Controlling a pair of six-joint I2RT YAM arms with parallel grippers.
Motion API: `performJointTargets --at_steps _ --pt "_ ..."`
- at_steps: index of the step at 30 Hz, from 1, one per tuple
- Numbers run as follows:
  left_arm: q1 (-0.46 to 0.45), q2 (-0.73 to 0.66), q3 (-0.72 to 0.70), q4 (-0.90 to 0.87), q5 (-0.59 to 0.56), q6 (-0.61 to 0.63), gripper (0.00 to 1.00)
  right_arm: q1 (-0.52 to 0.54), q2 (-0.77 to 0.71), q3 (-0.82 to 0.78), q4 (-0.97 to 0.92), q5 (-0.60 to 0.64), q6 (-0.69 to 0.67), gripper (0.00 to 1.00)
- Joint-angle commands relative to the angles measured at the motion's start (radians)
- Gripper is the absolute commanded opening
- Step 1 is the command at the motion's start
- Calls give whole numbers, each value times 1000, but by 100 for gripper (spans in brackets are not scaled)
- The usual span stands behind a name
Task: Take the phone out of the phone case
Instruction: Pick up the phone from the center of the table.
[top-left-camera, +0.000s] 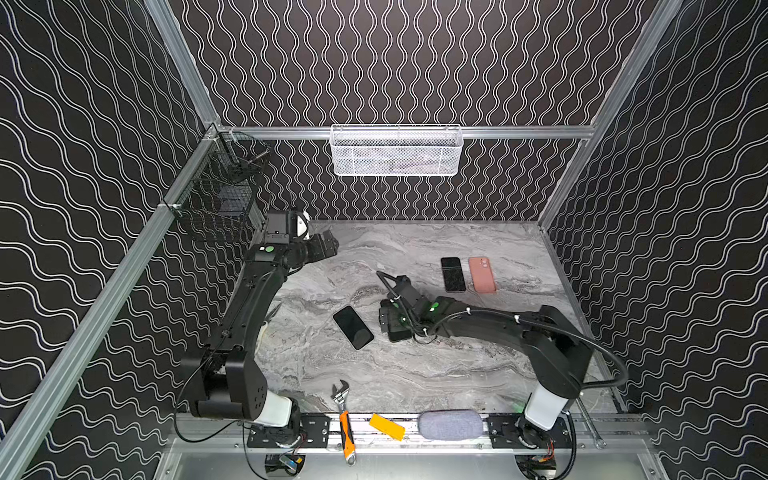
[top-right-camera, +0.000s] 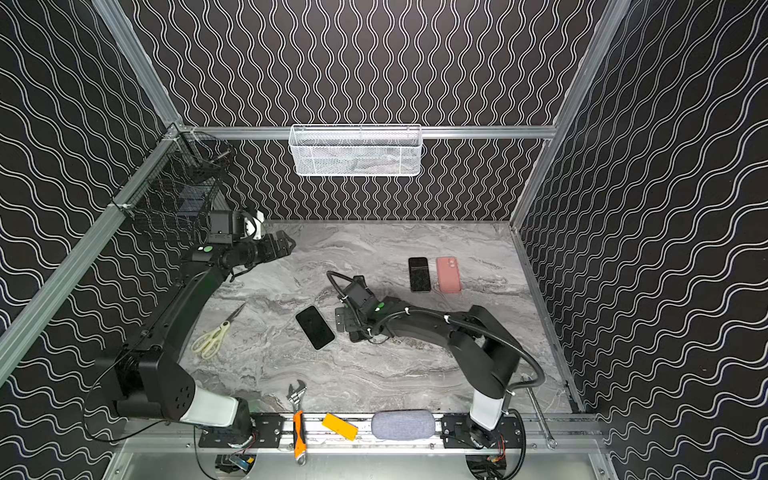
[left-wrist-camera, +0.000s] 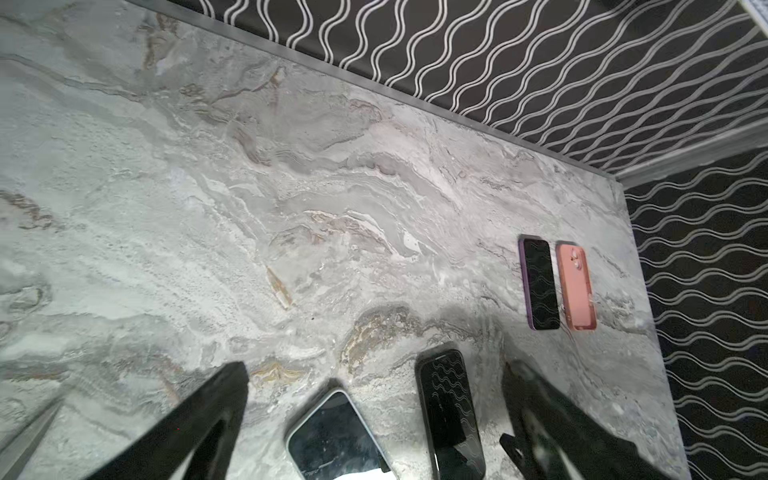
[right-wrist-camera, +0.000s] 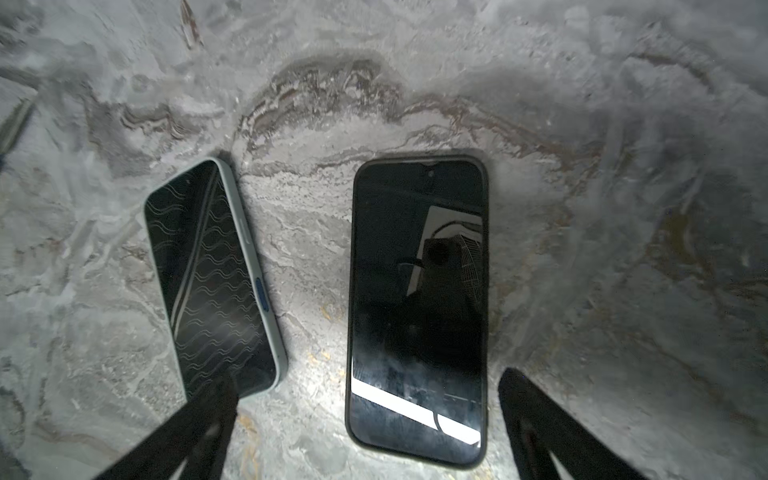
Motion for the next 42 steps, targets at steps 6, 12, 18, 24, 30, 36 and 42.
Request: performJointTargets --at_steps 6,12,18,24,30,36,42 --pt "46 -2 -18 32 55 -4 99 16 82 73 -105 85 61 99" --pt "46 -3 -28 43 76 -13 99 16 161 106 -142 68 55 99" --pt "45 -5 -33 47 75 -14 99 15 179 103 -143 65 35 99" --pt "72 -3 -36 51 81 -18 99 15 176 95 -152 71 13 98" --pt "71 2 -41 57 92 -25 99 15 180 98 -184 69 -23 95" --pt "71 -2 -44 61 89 -28 99 15 173 81 -181 60 -47 91" --pt "72 1 -46 63 93 -33 99 14 181 74 -174 48 -61 84"
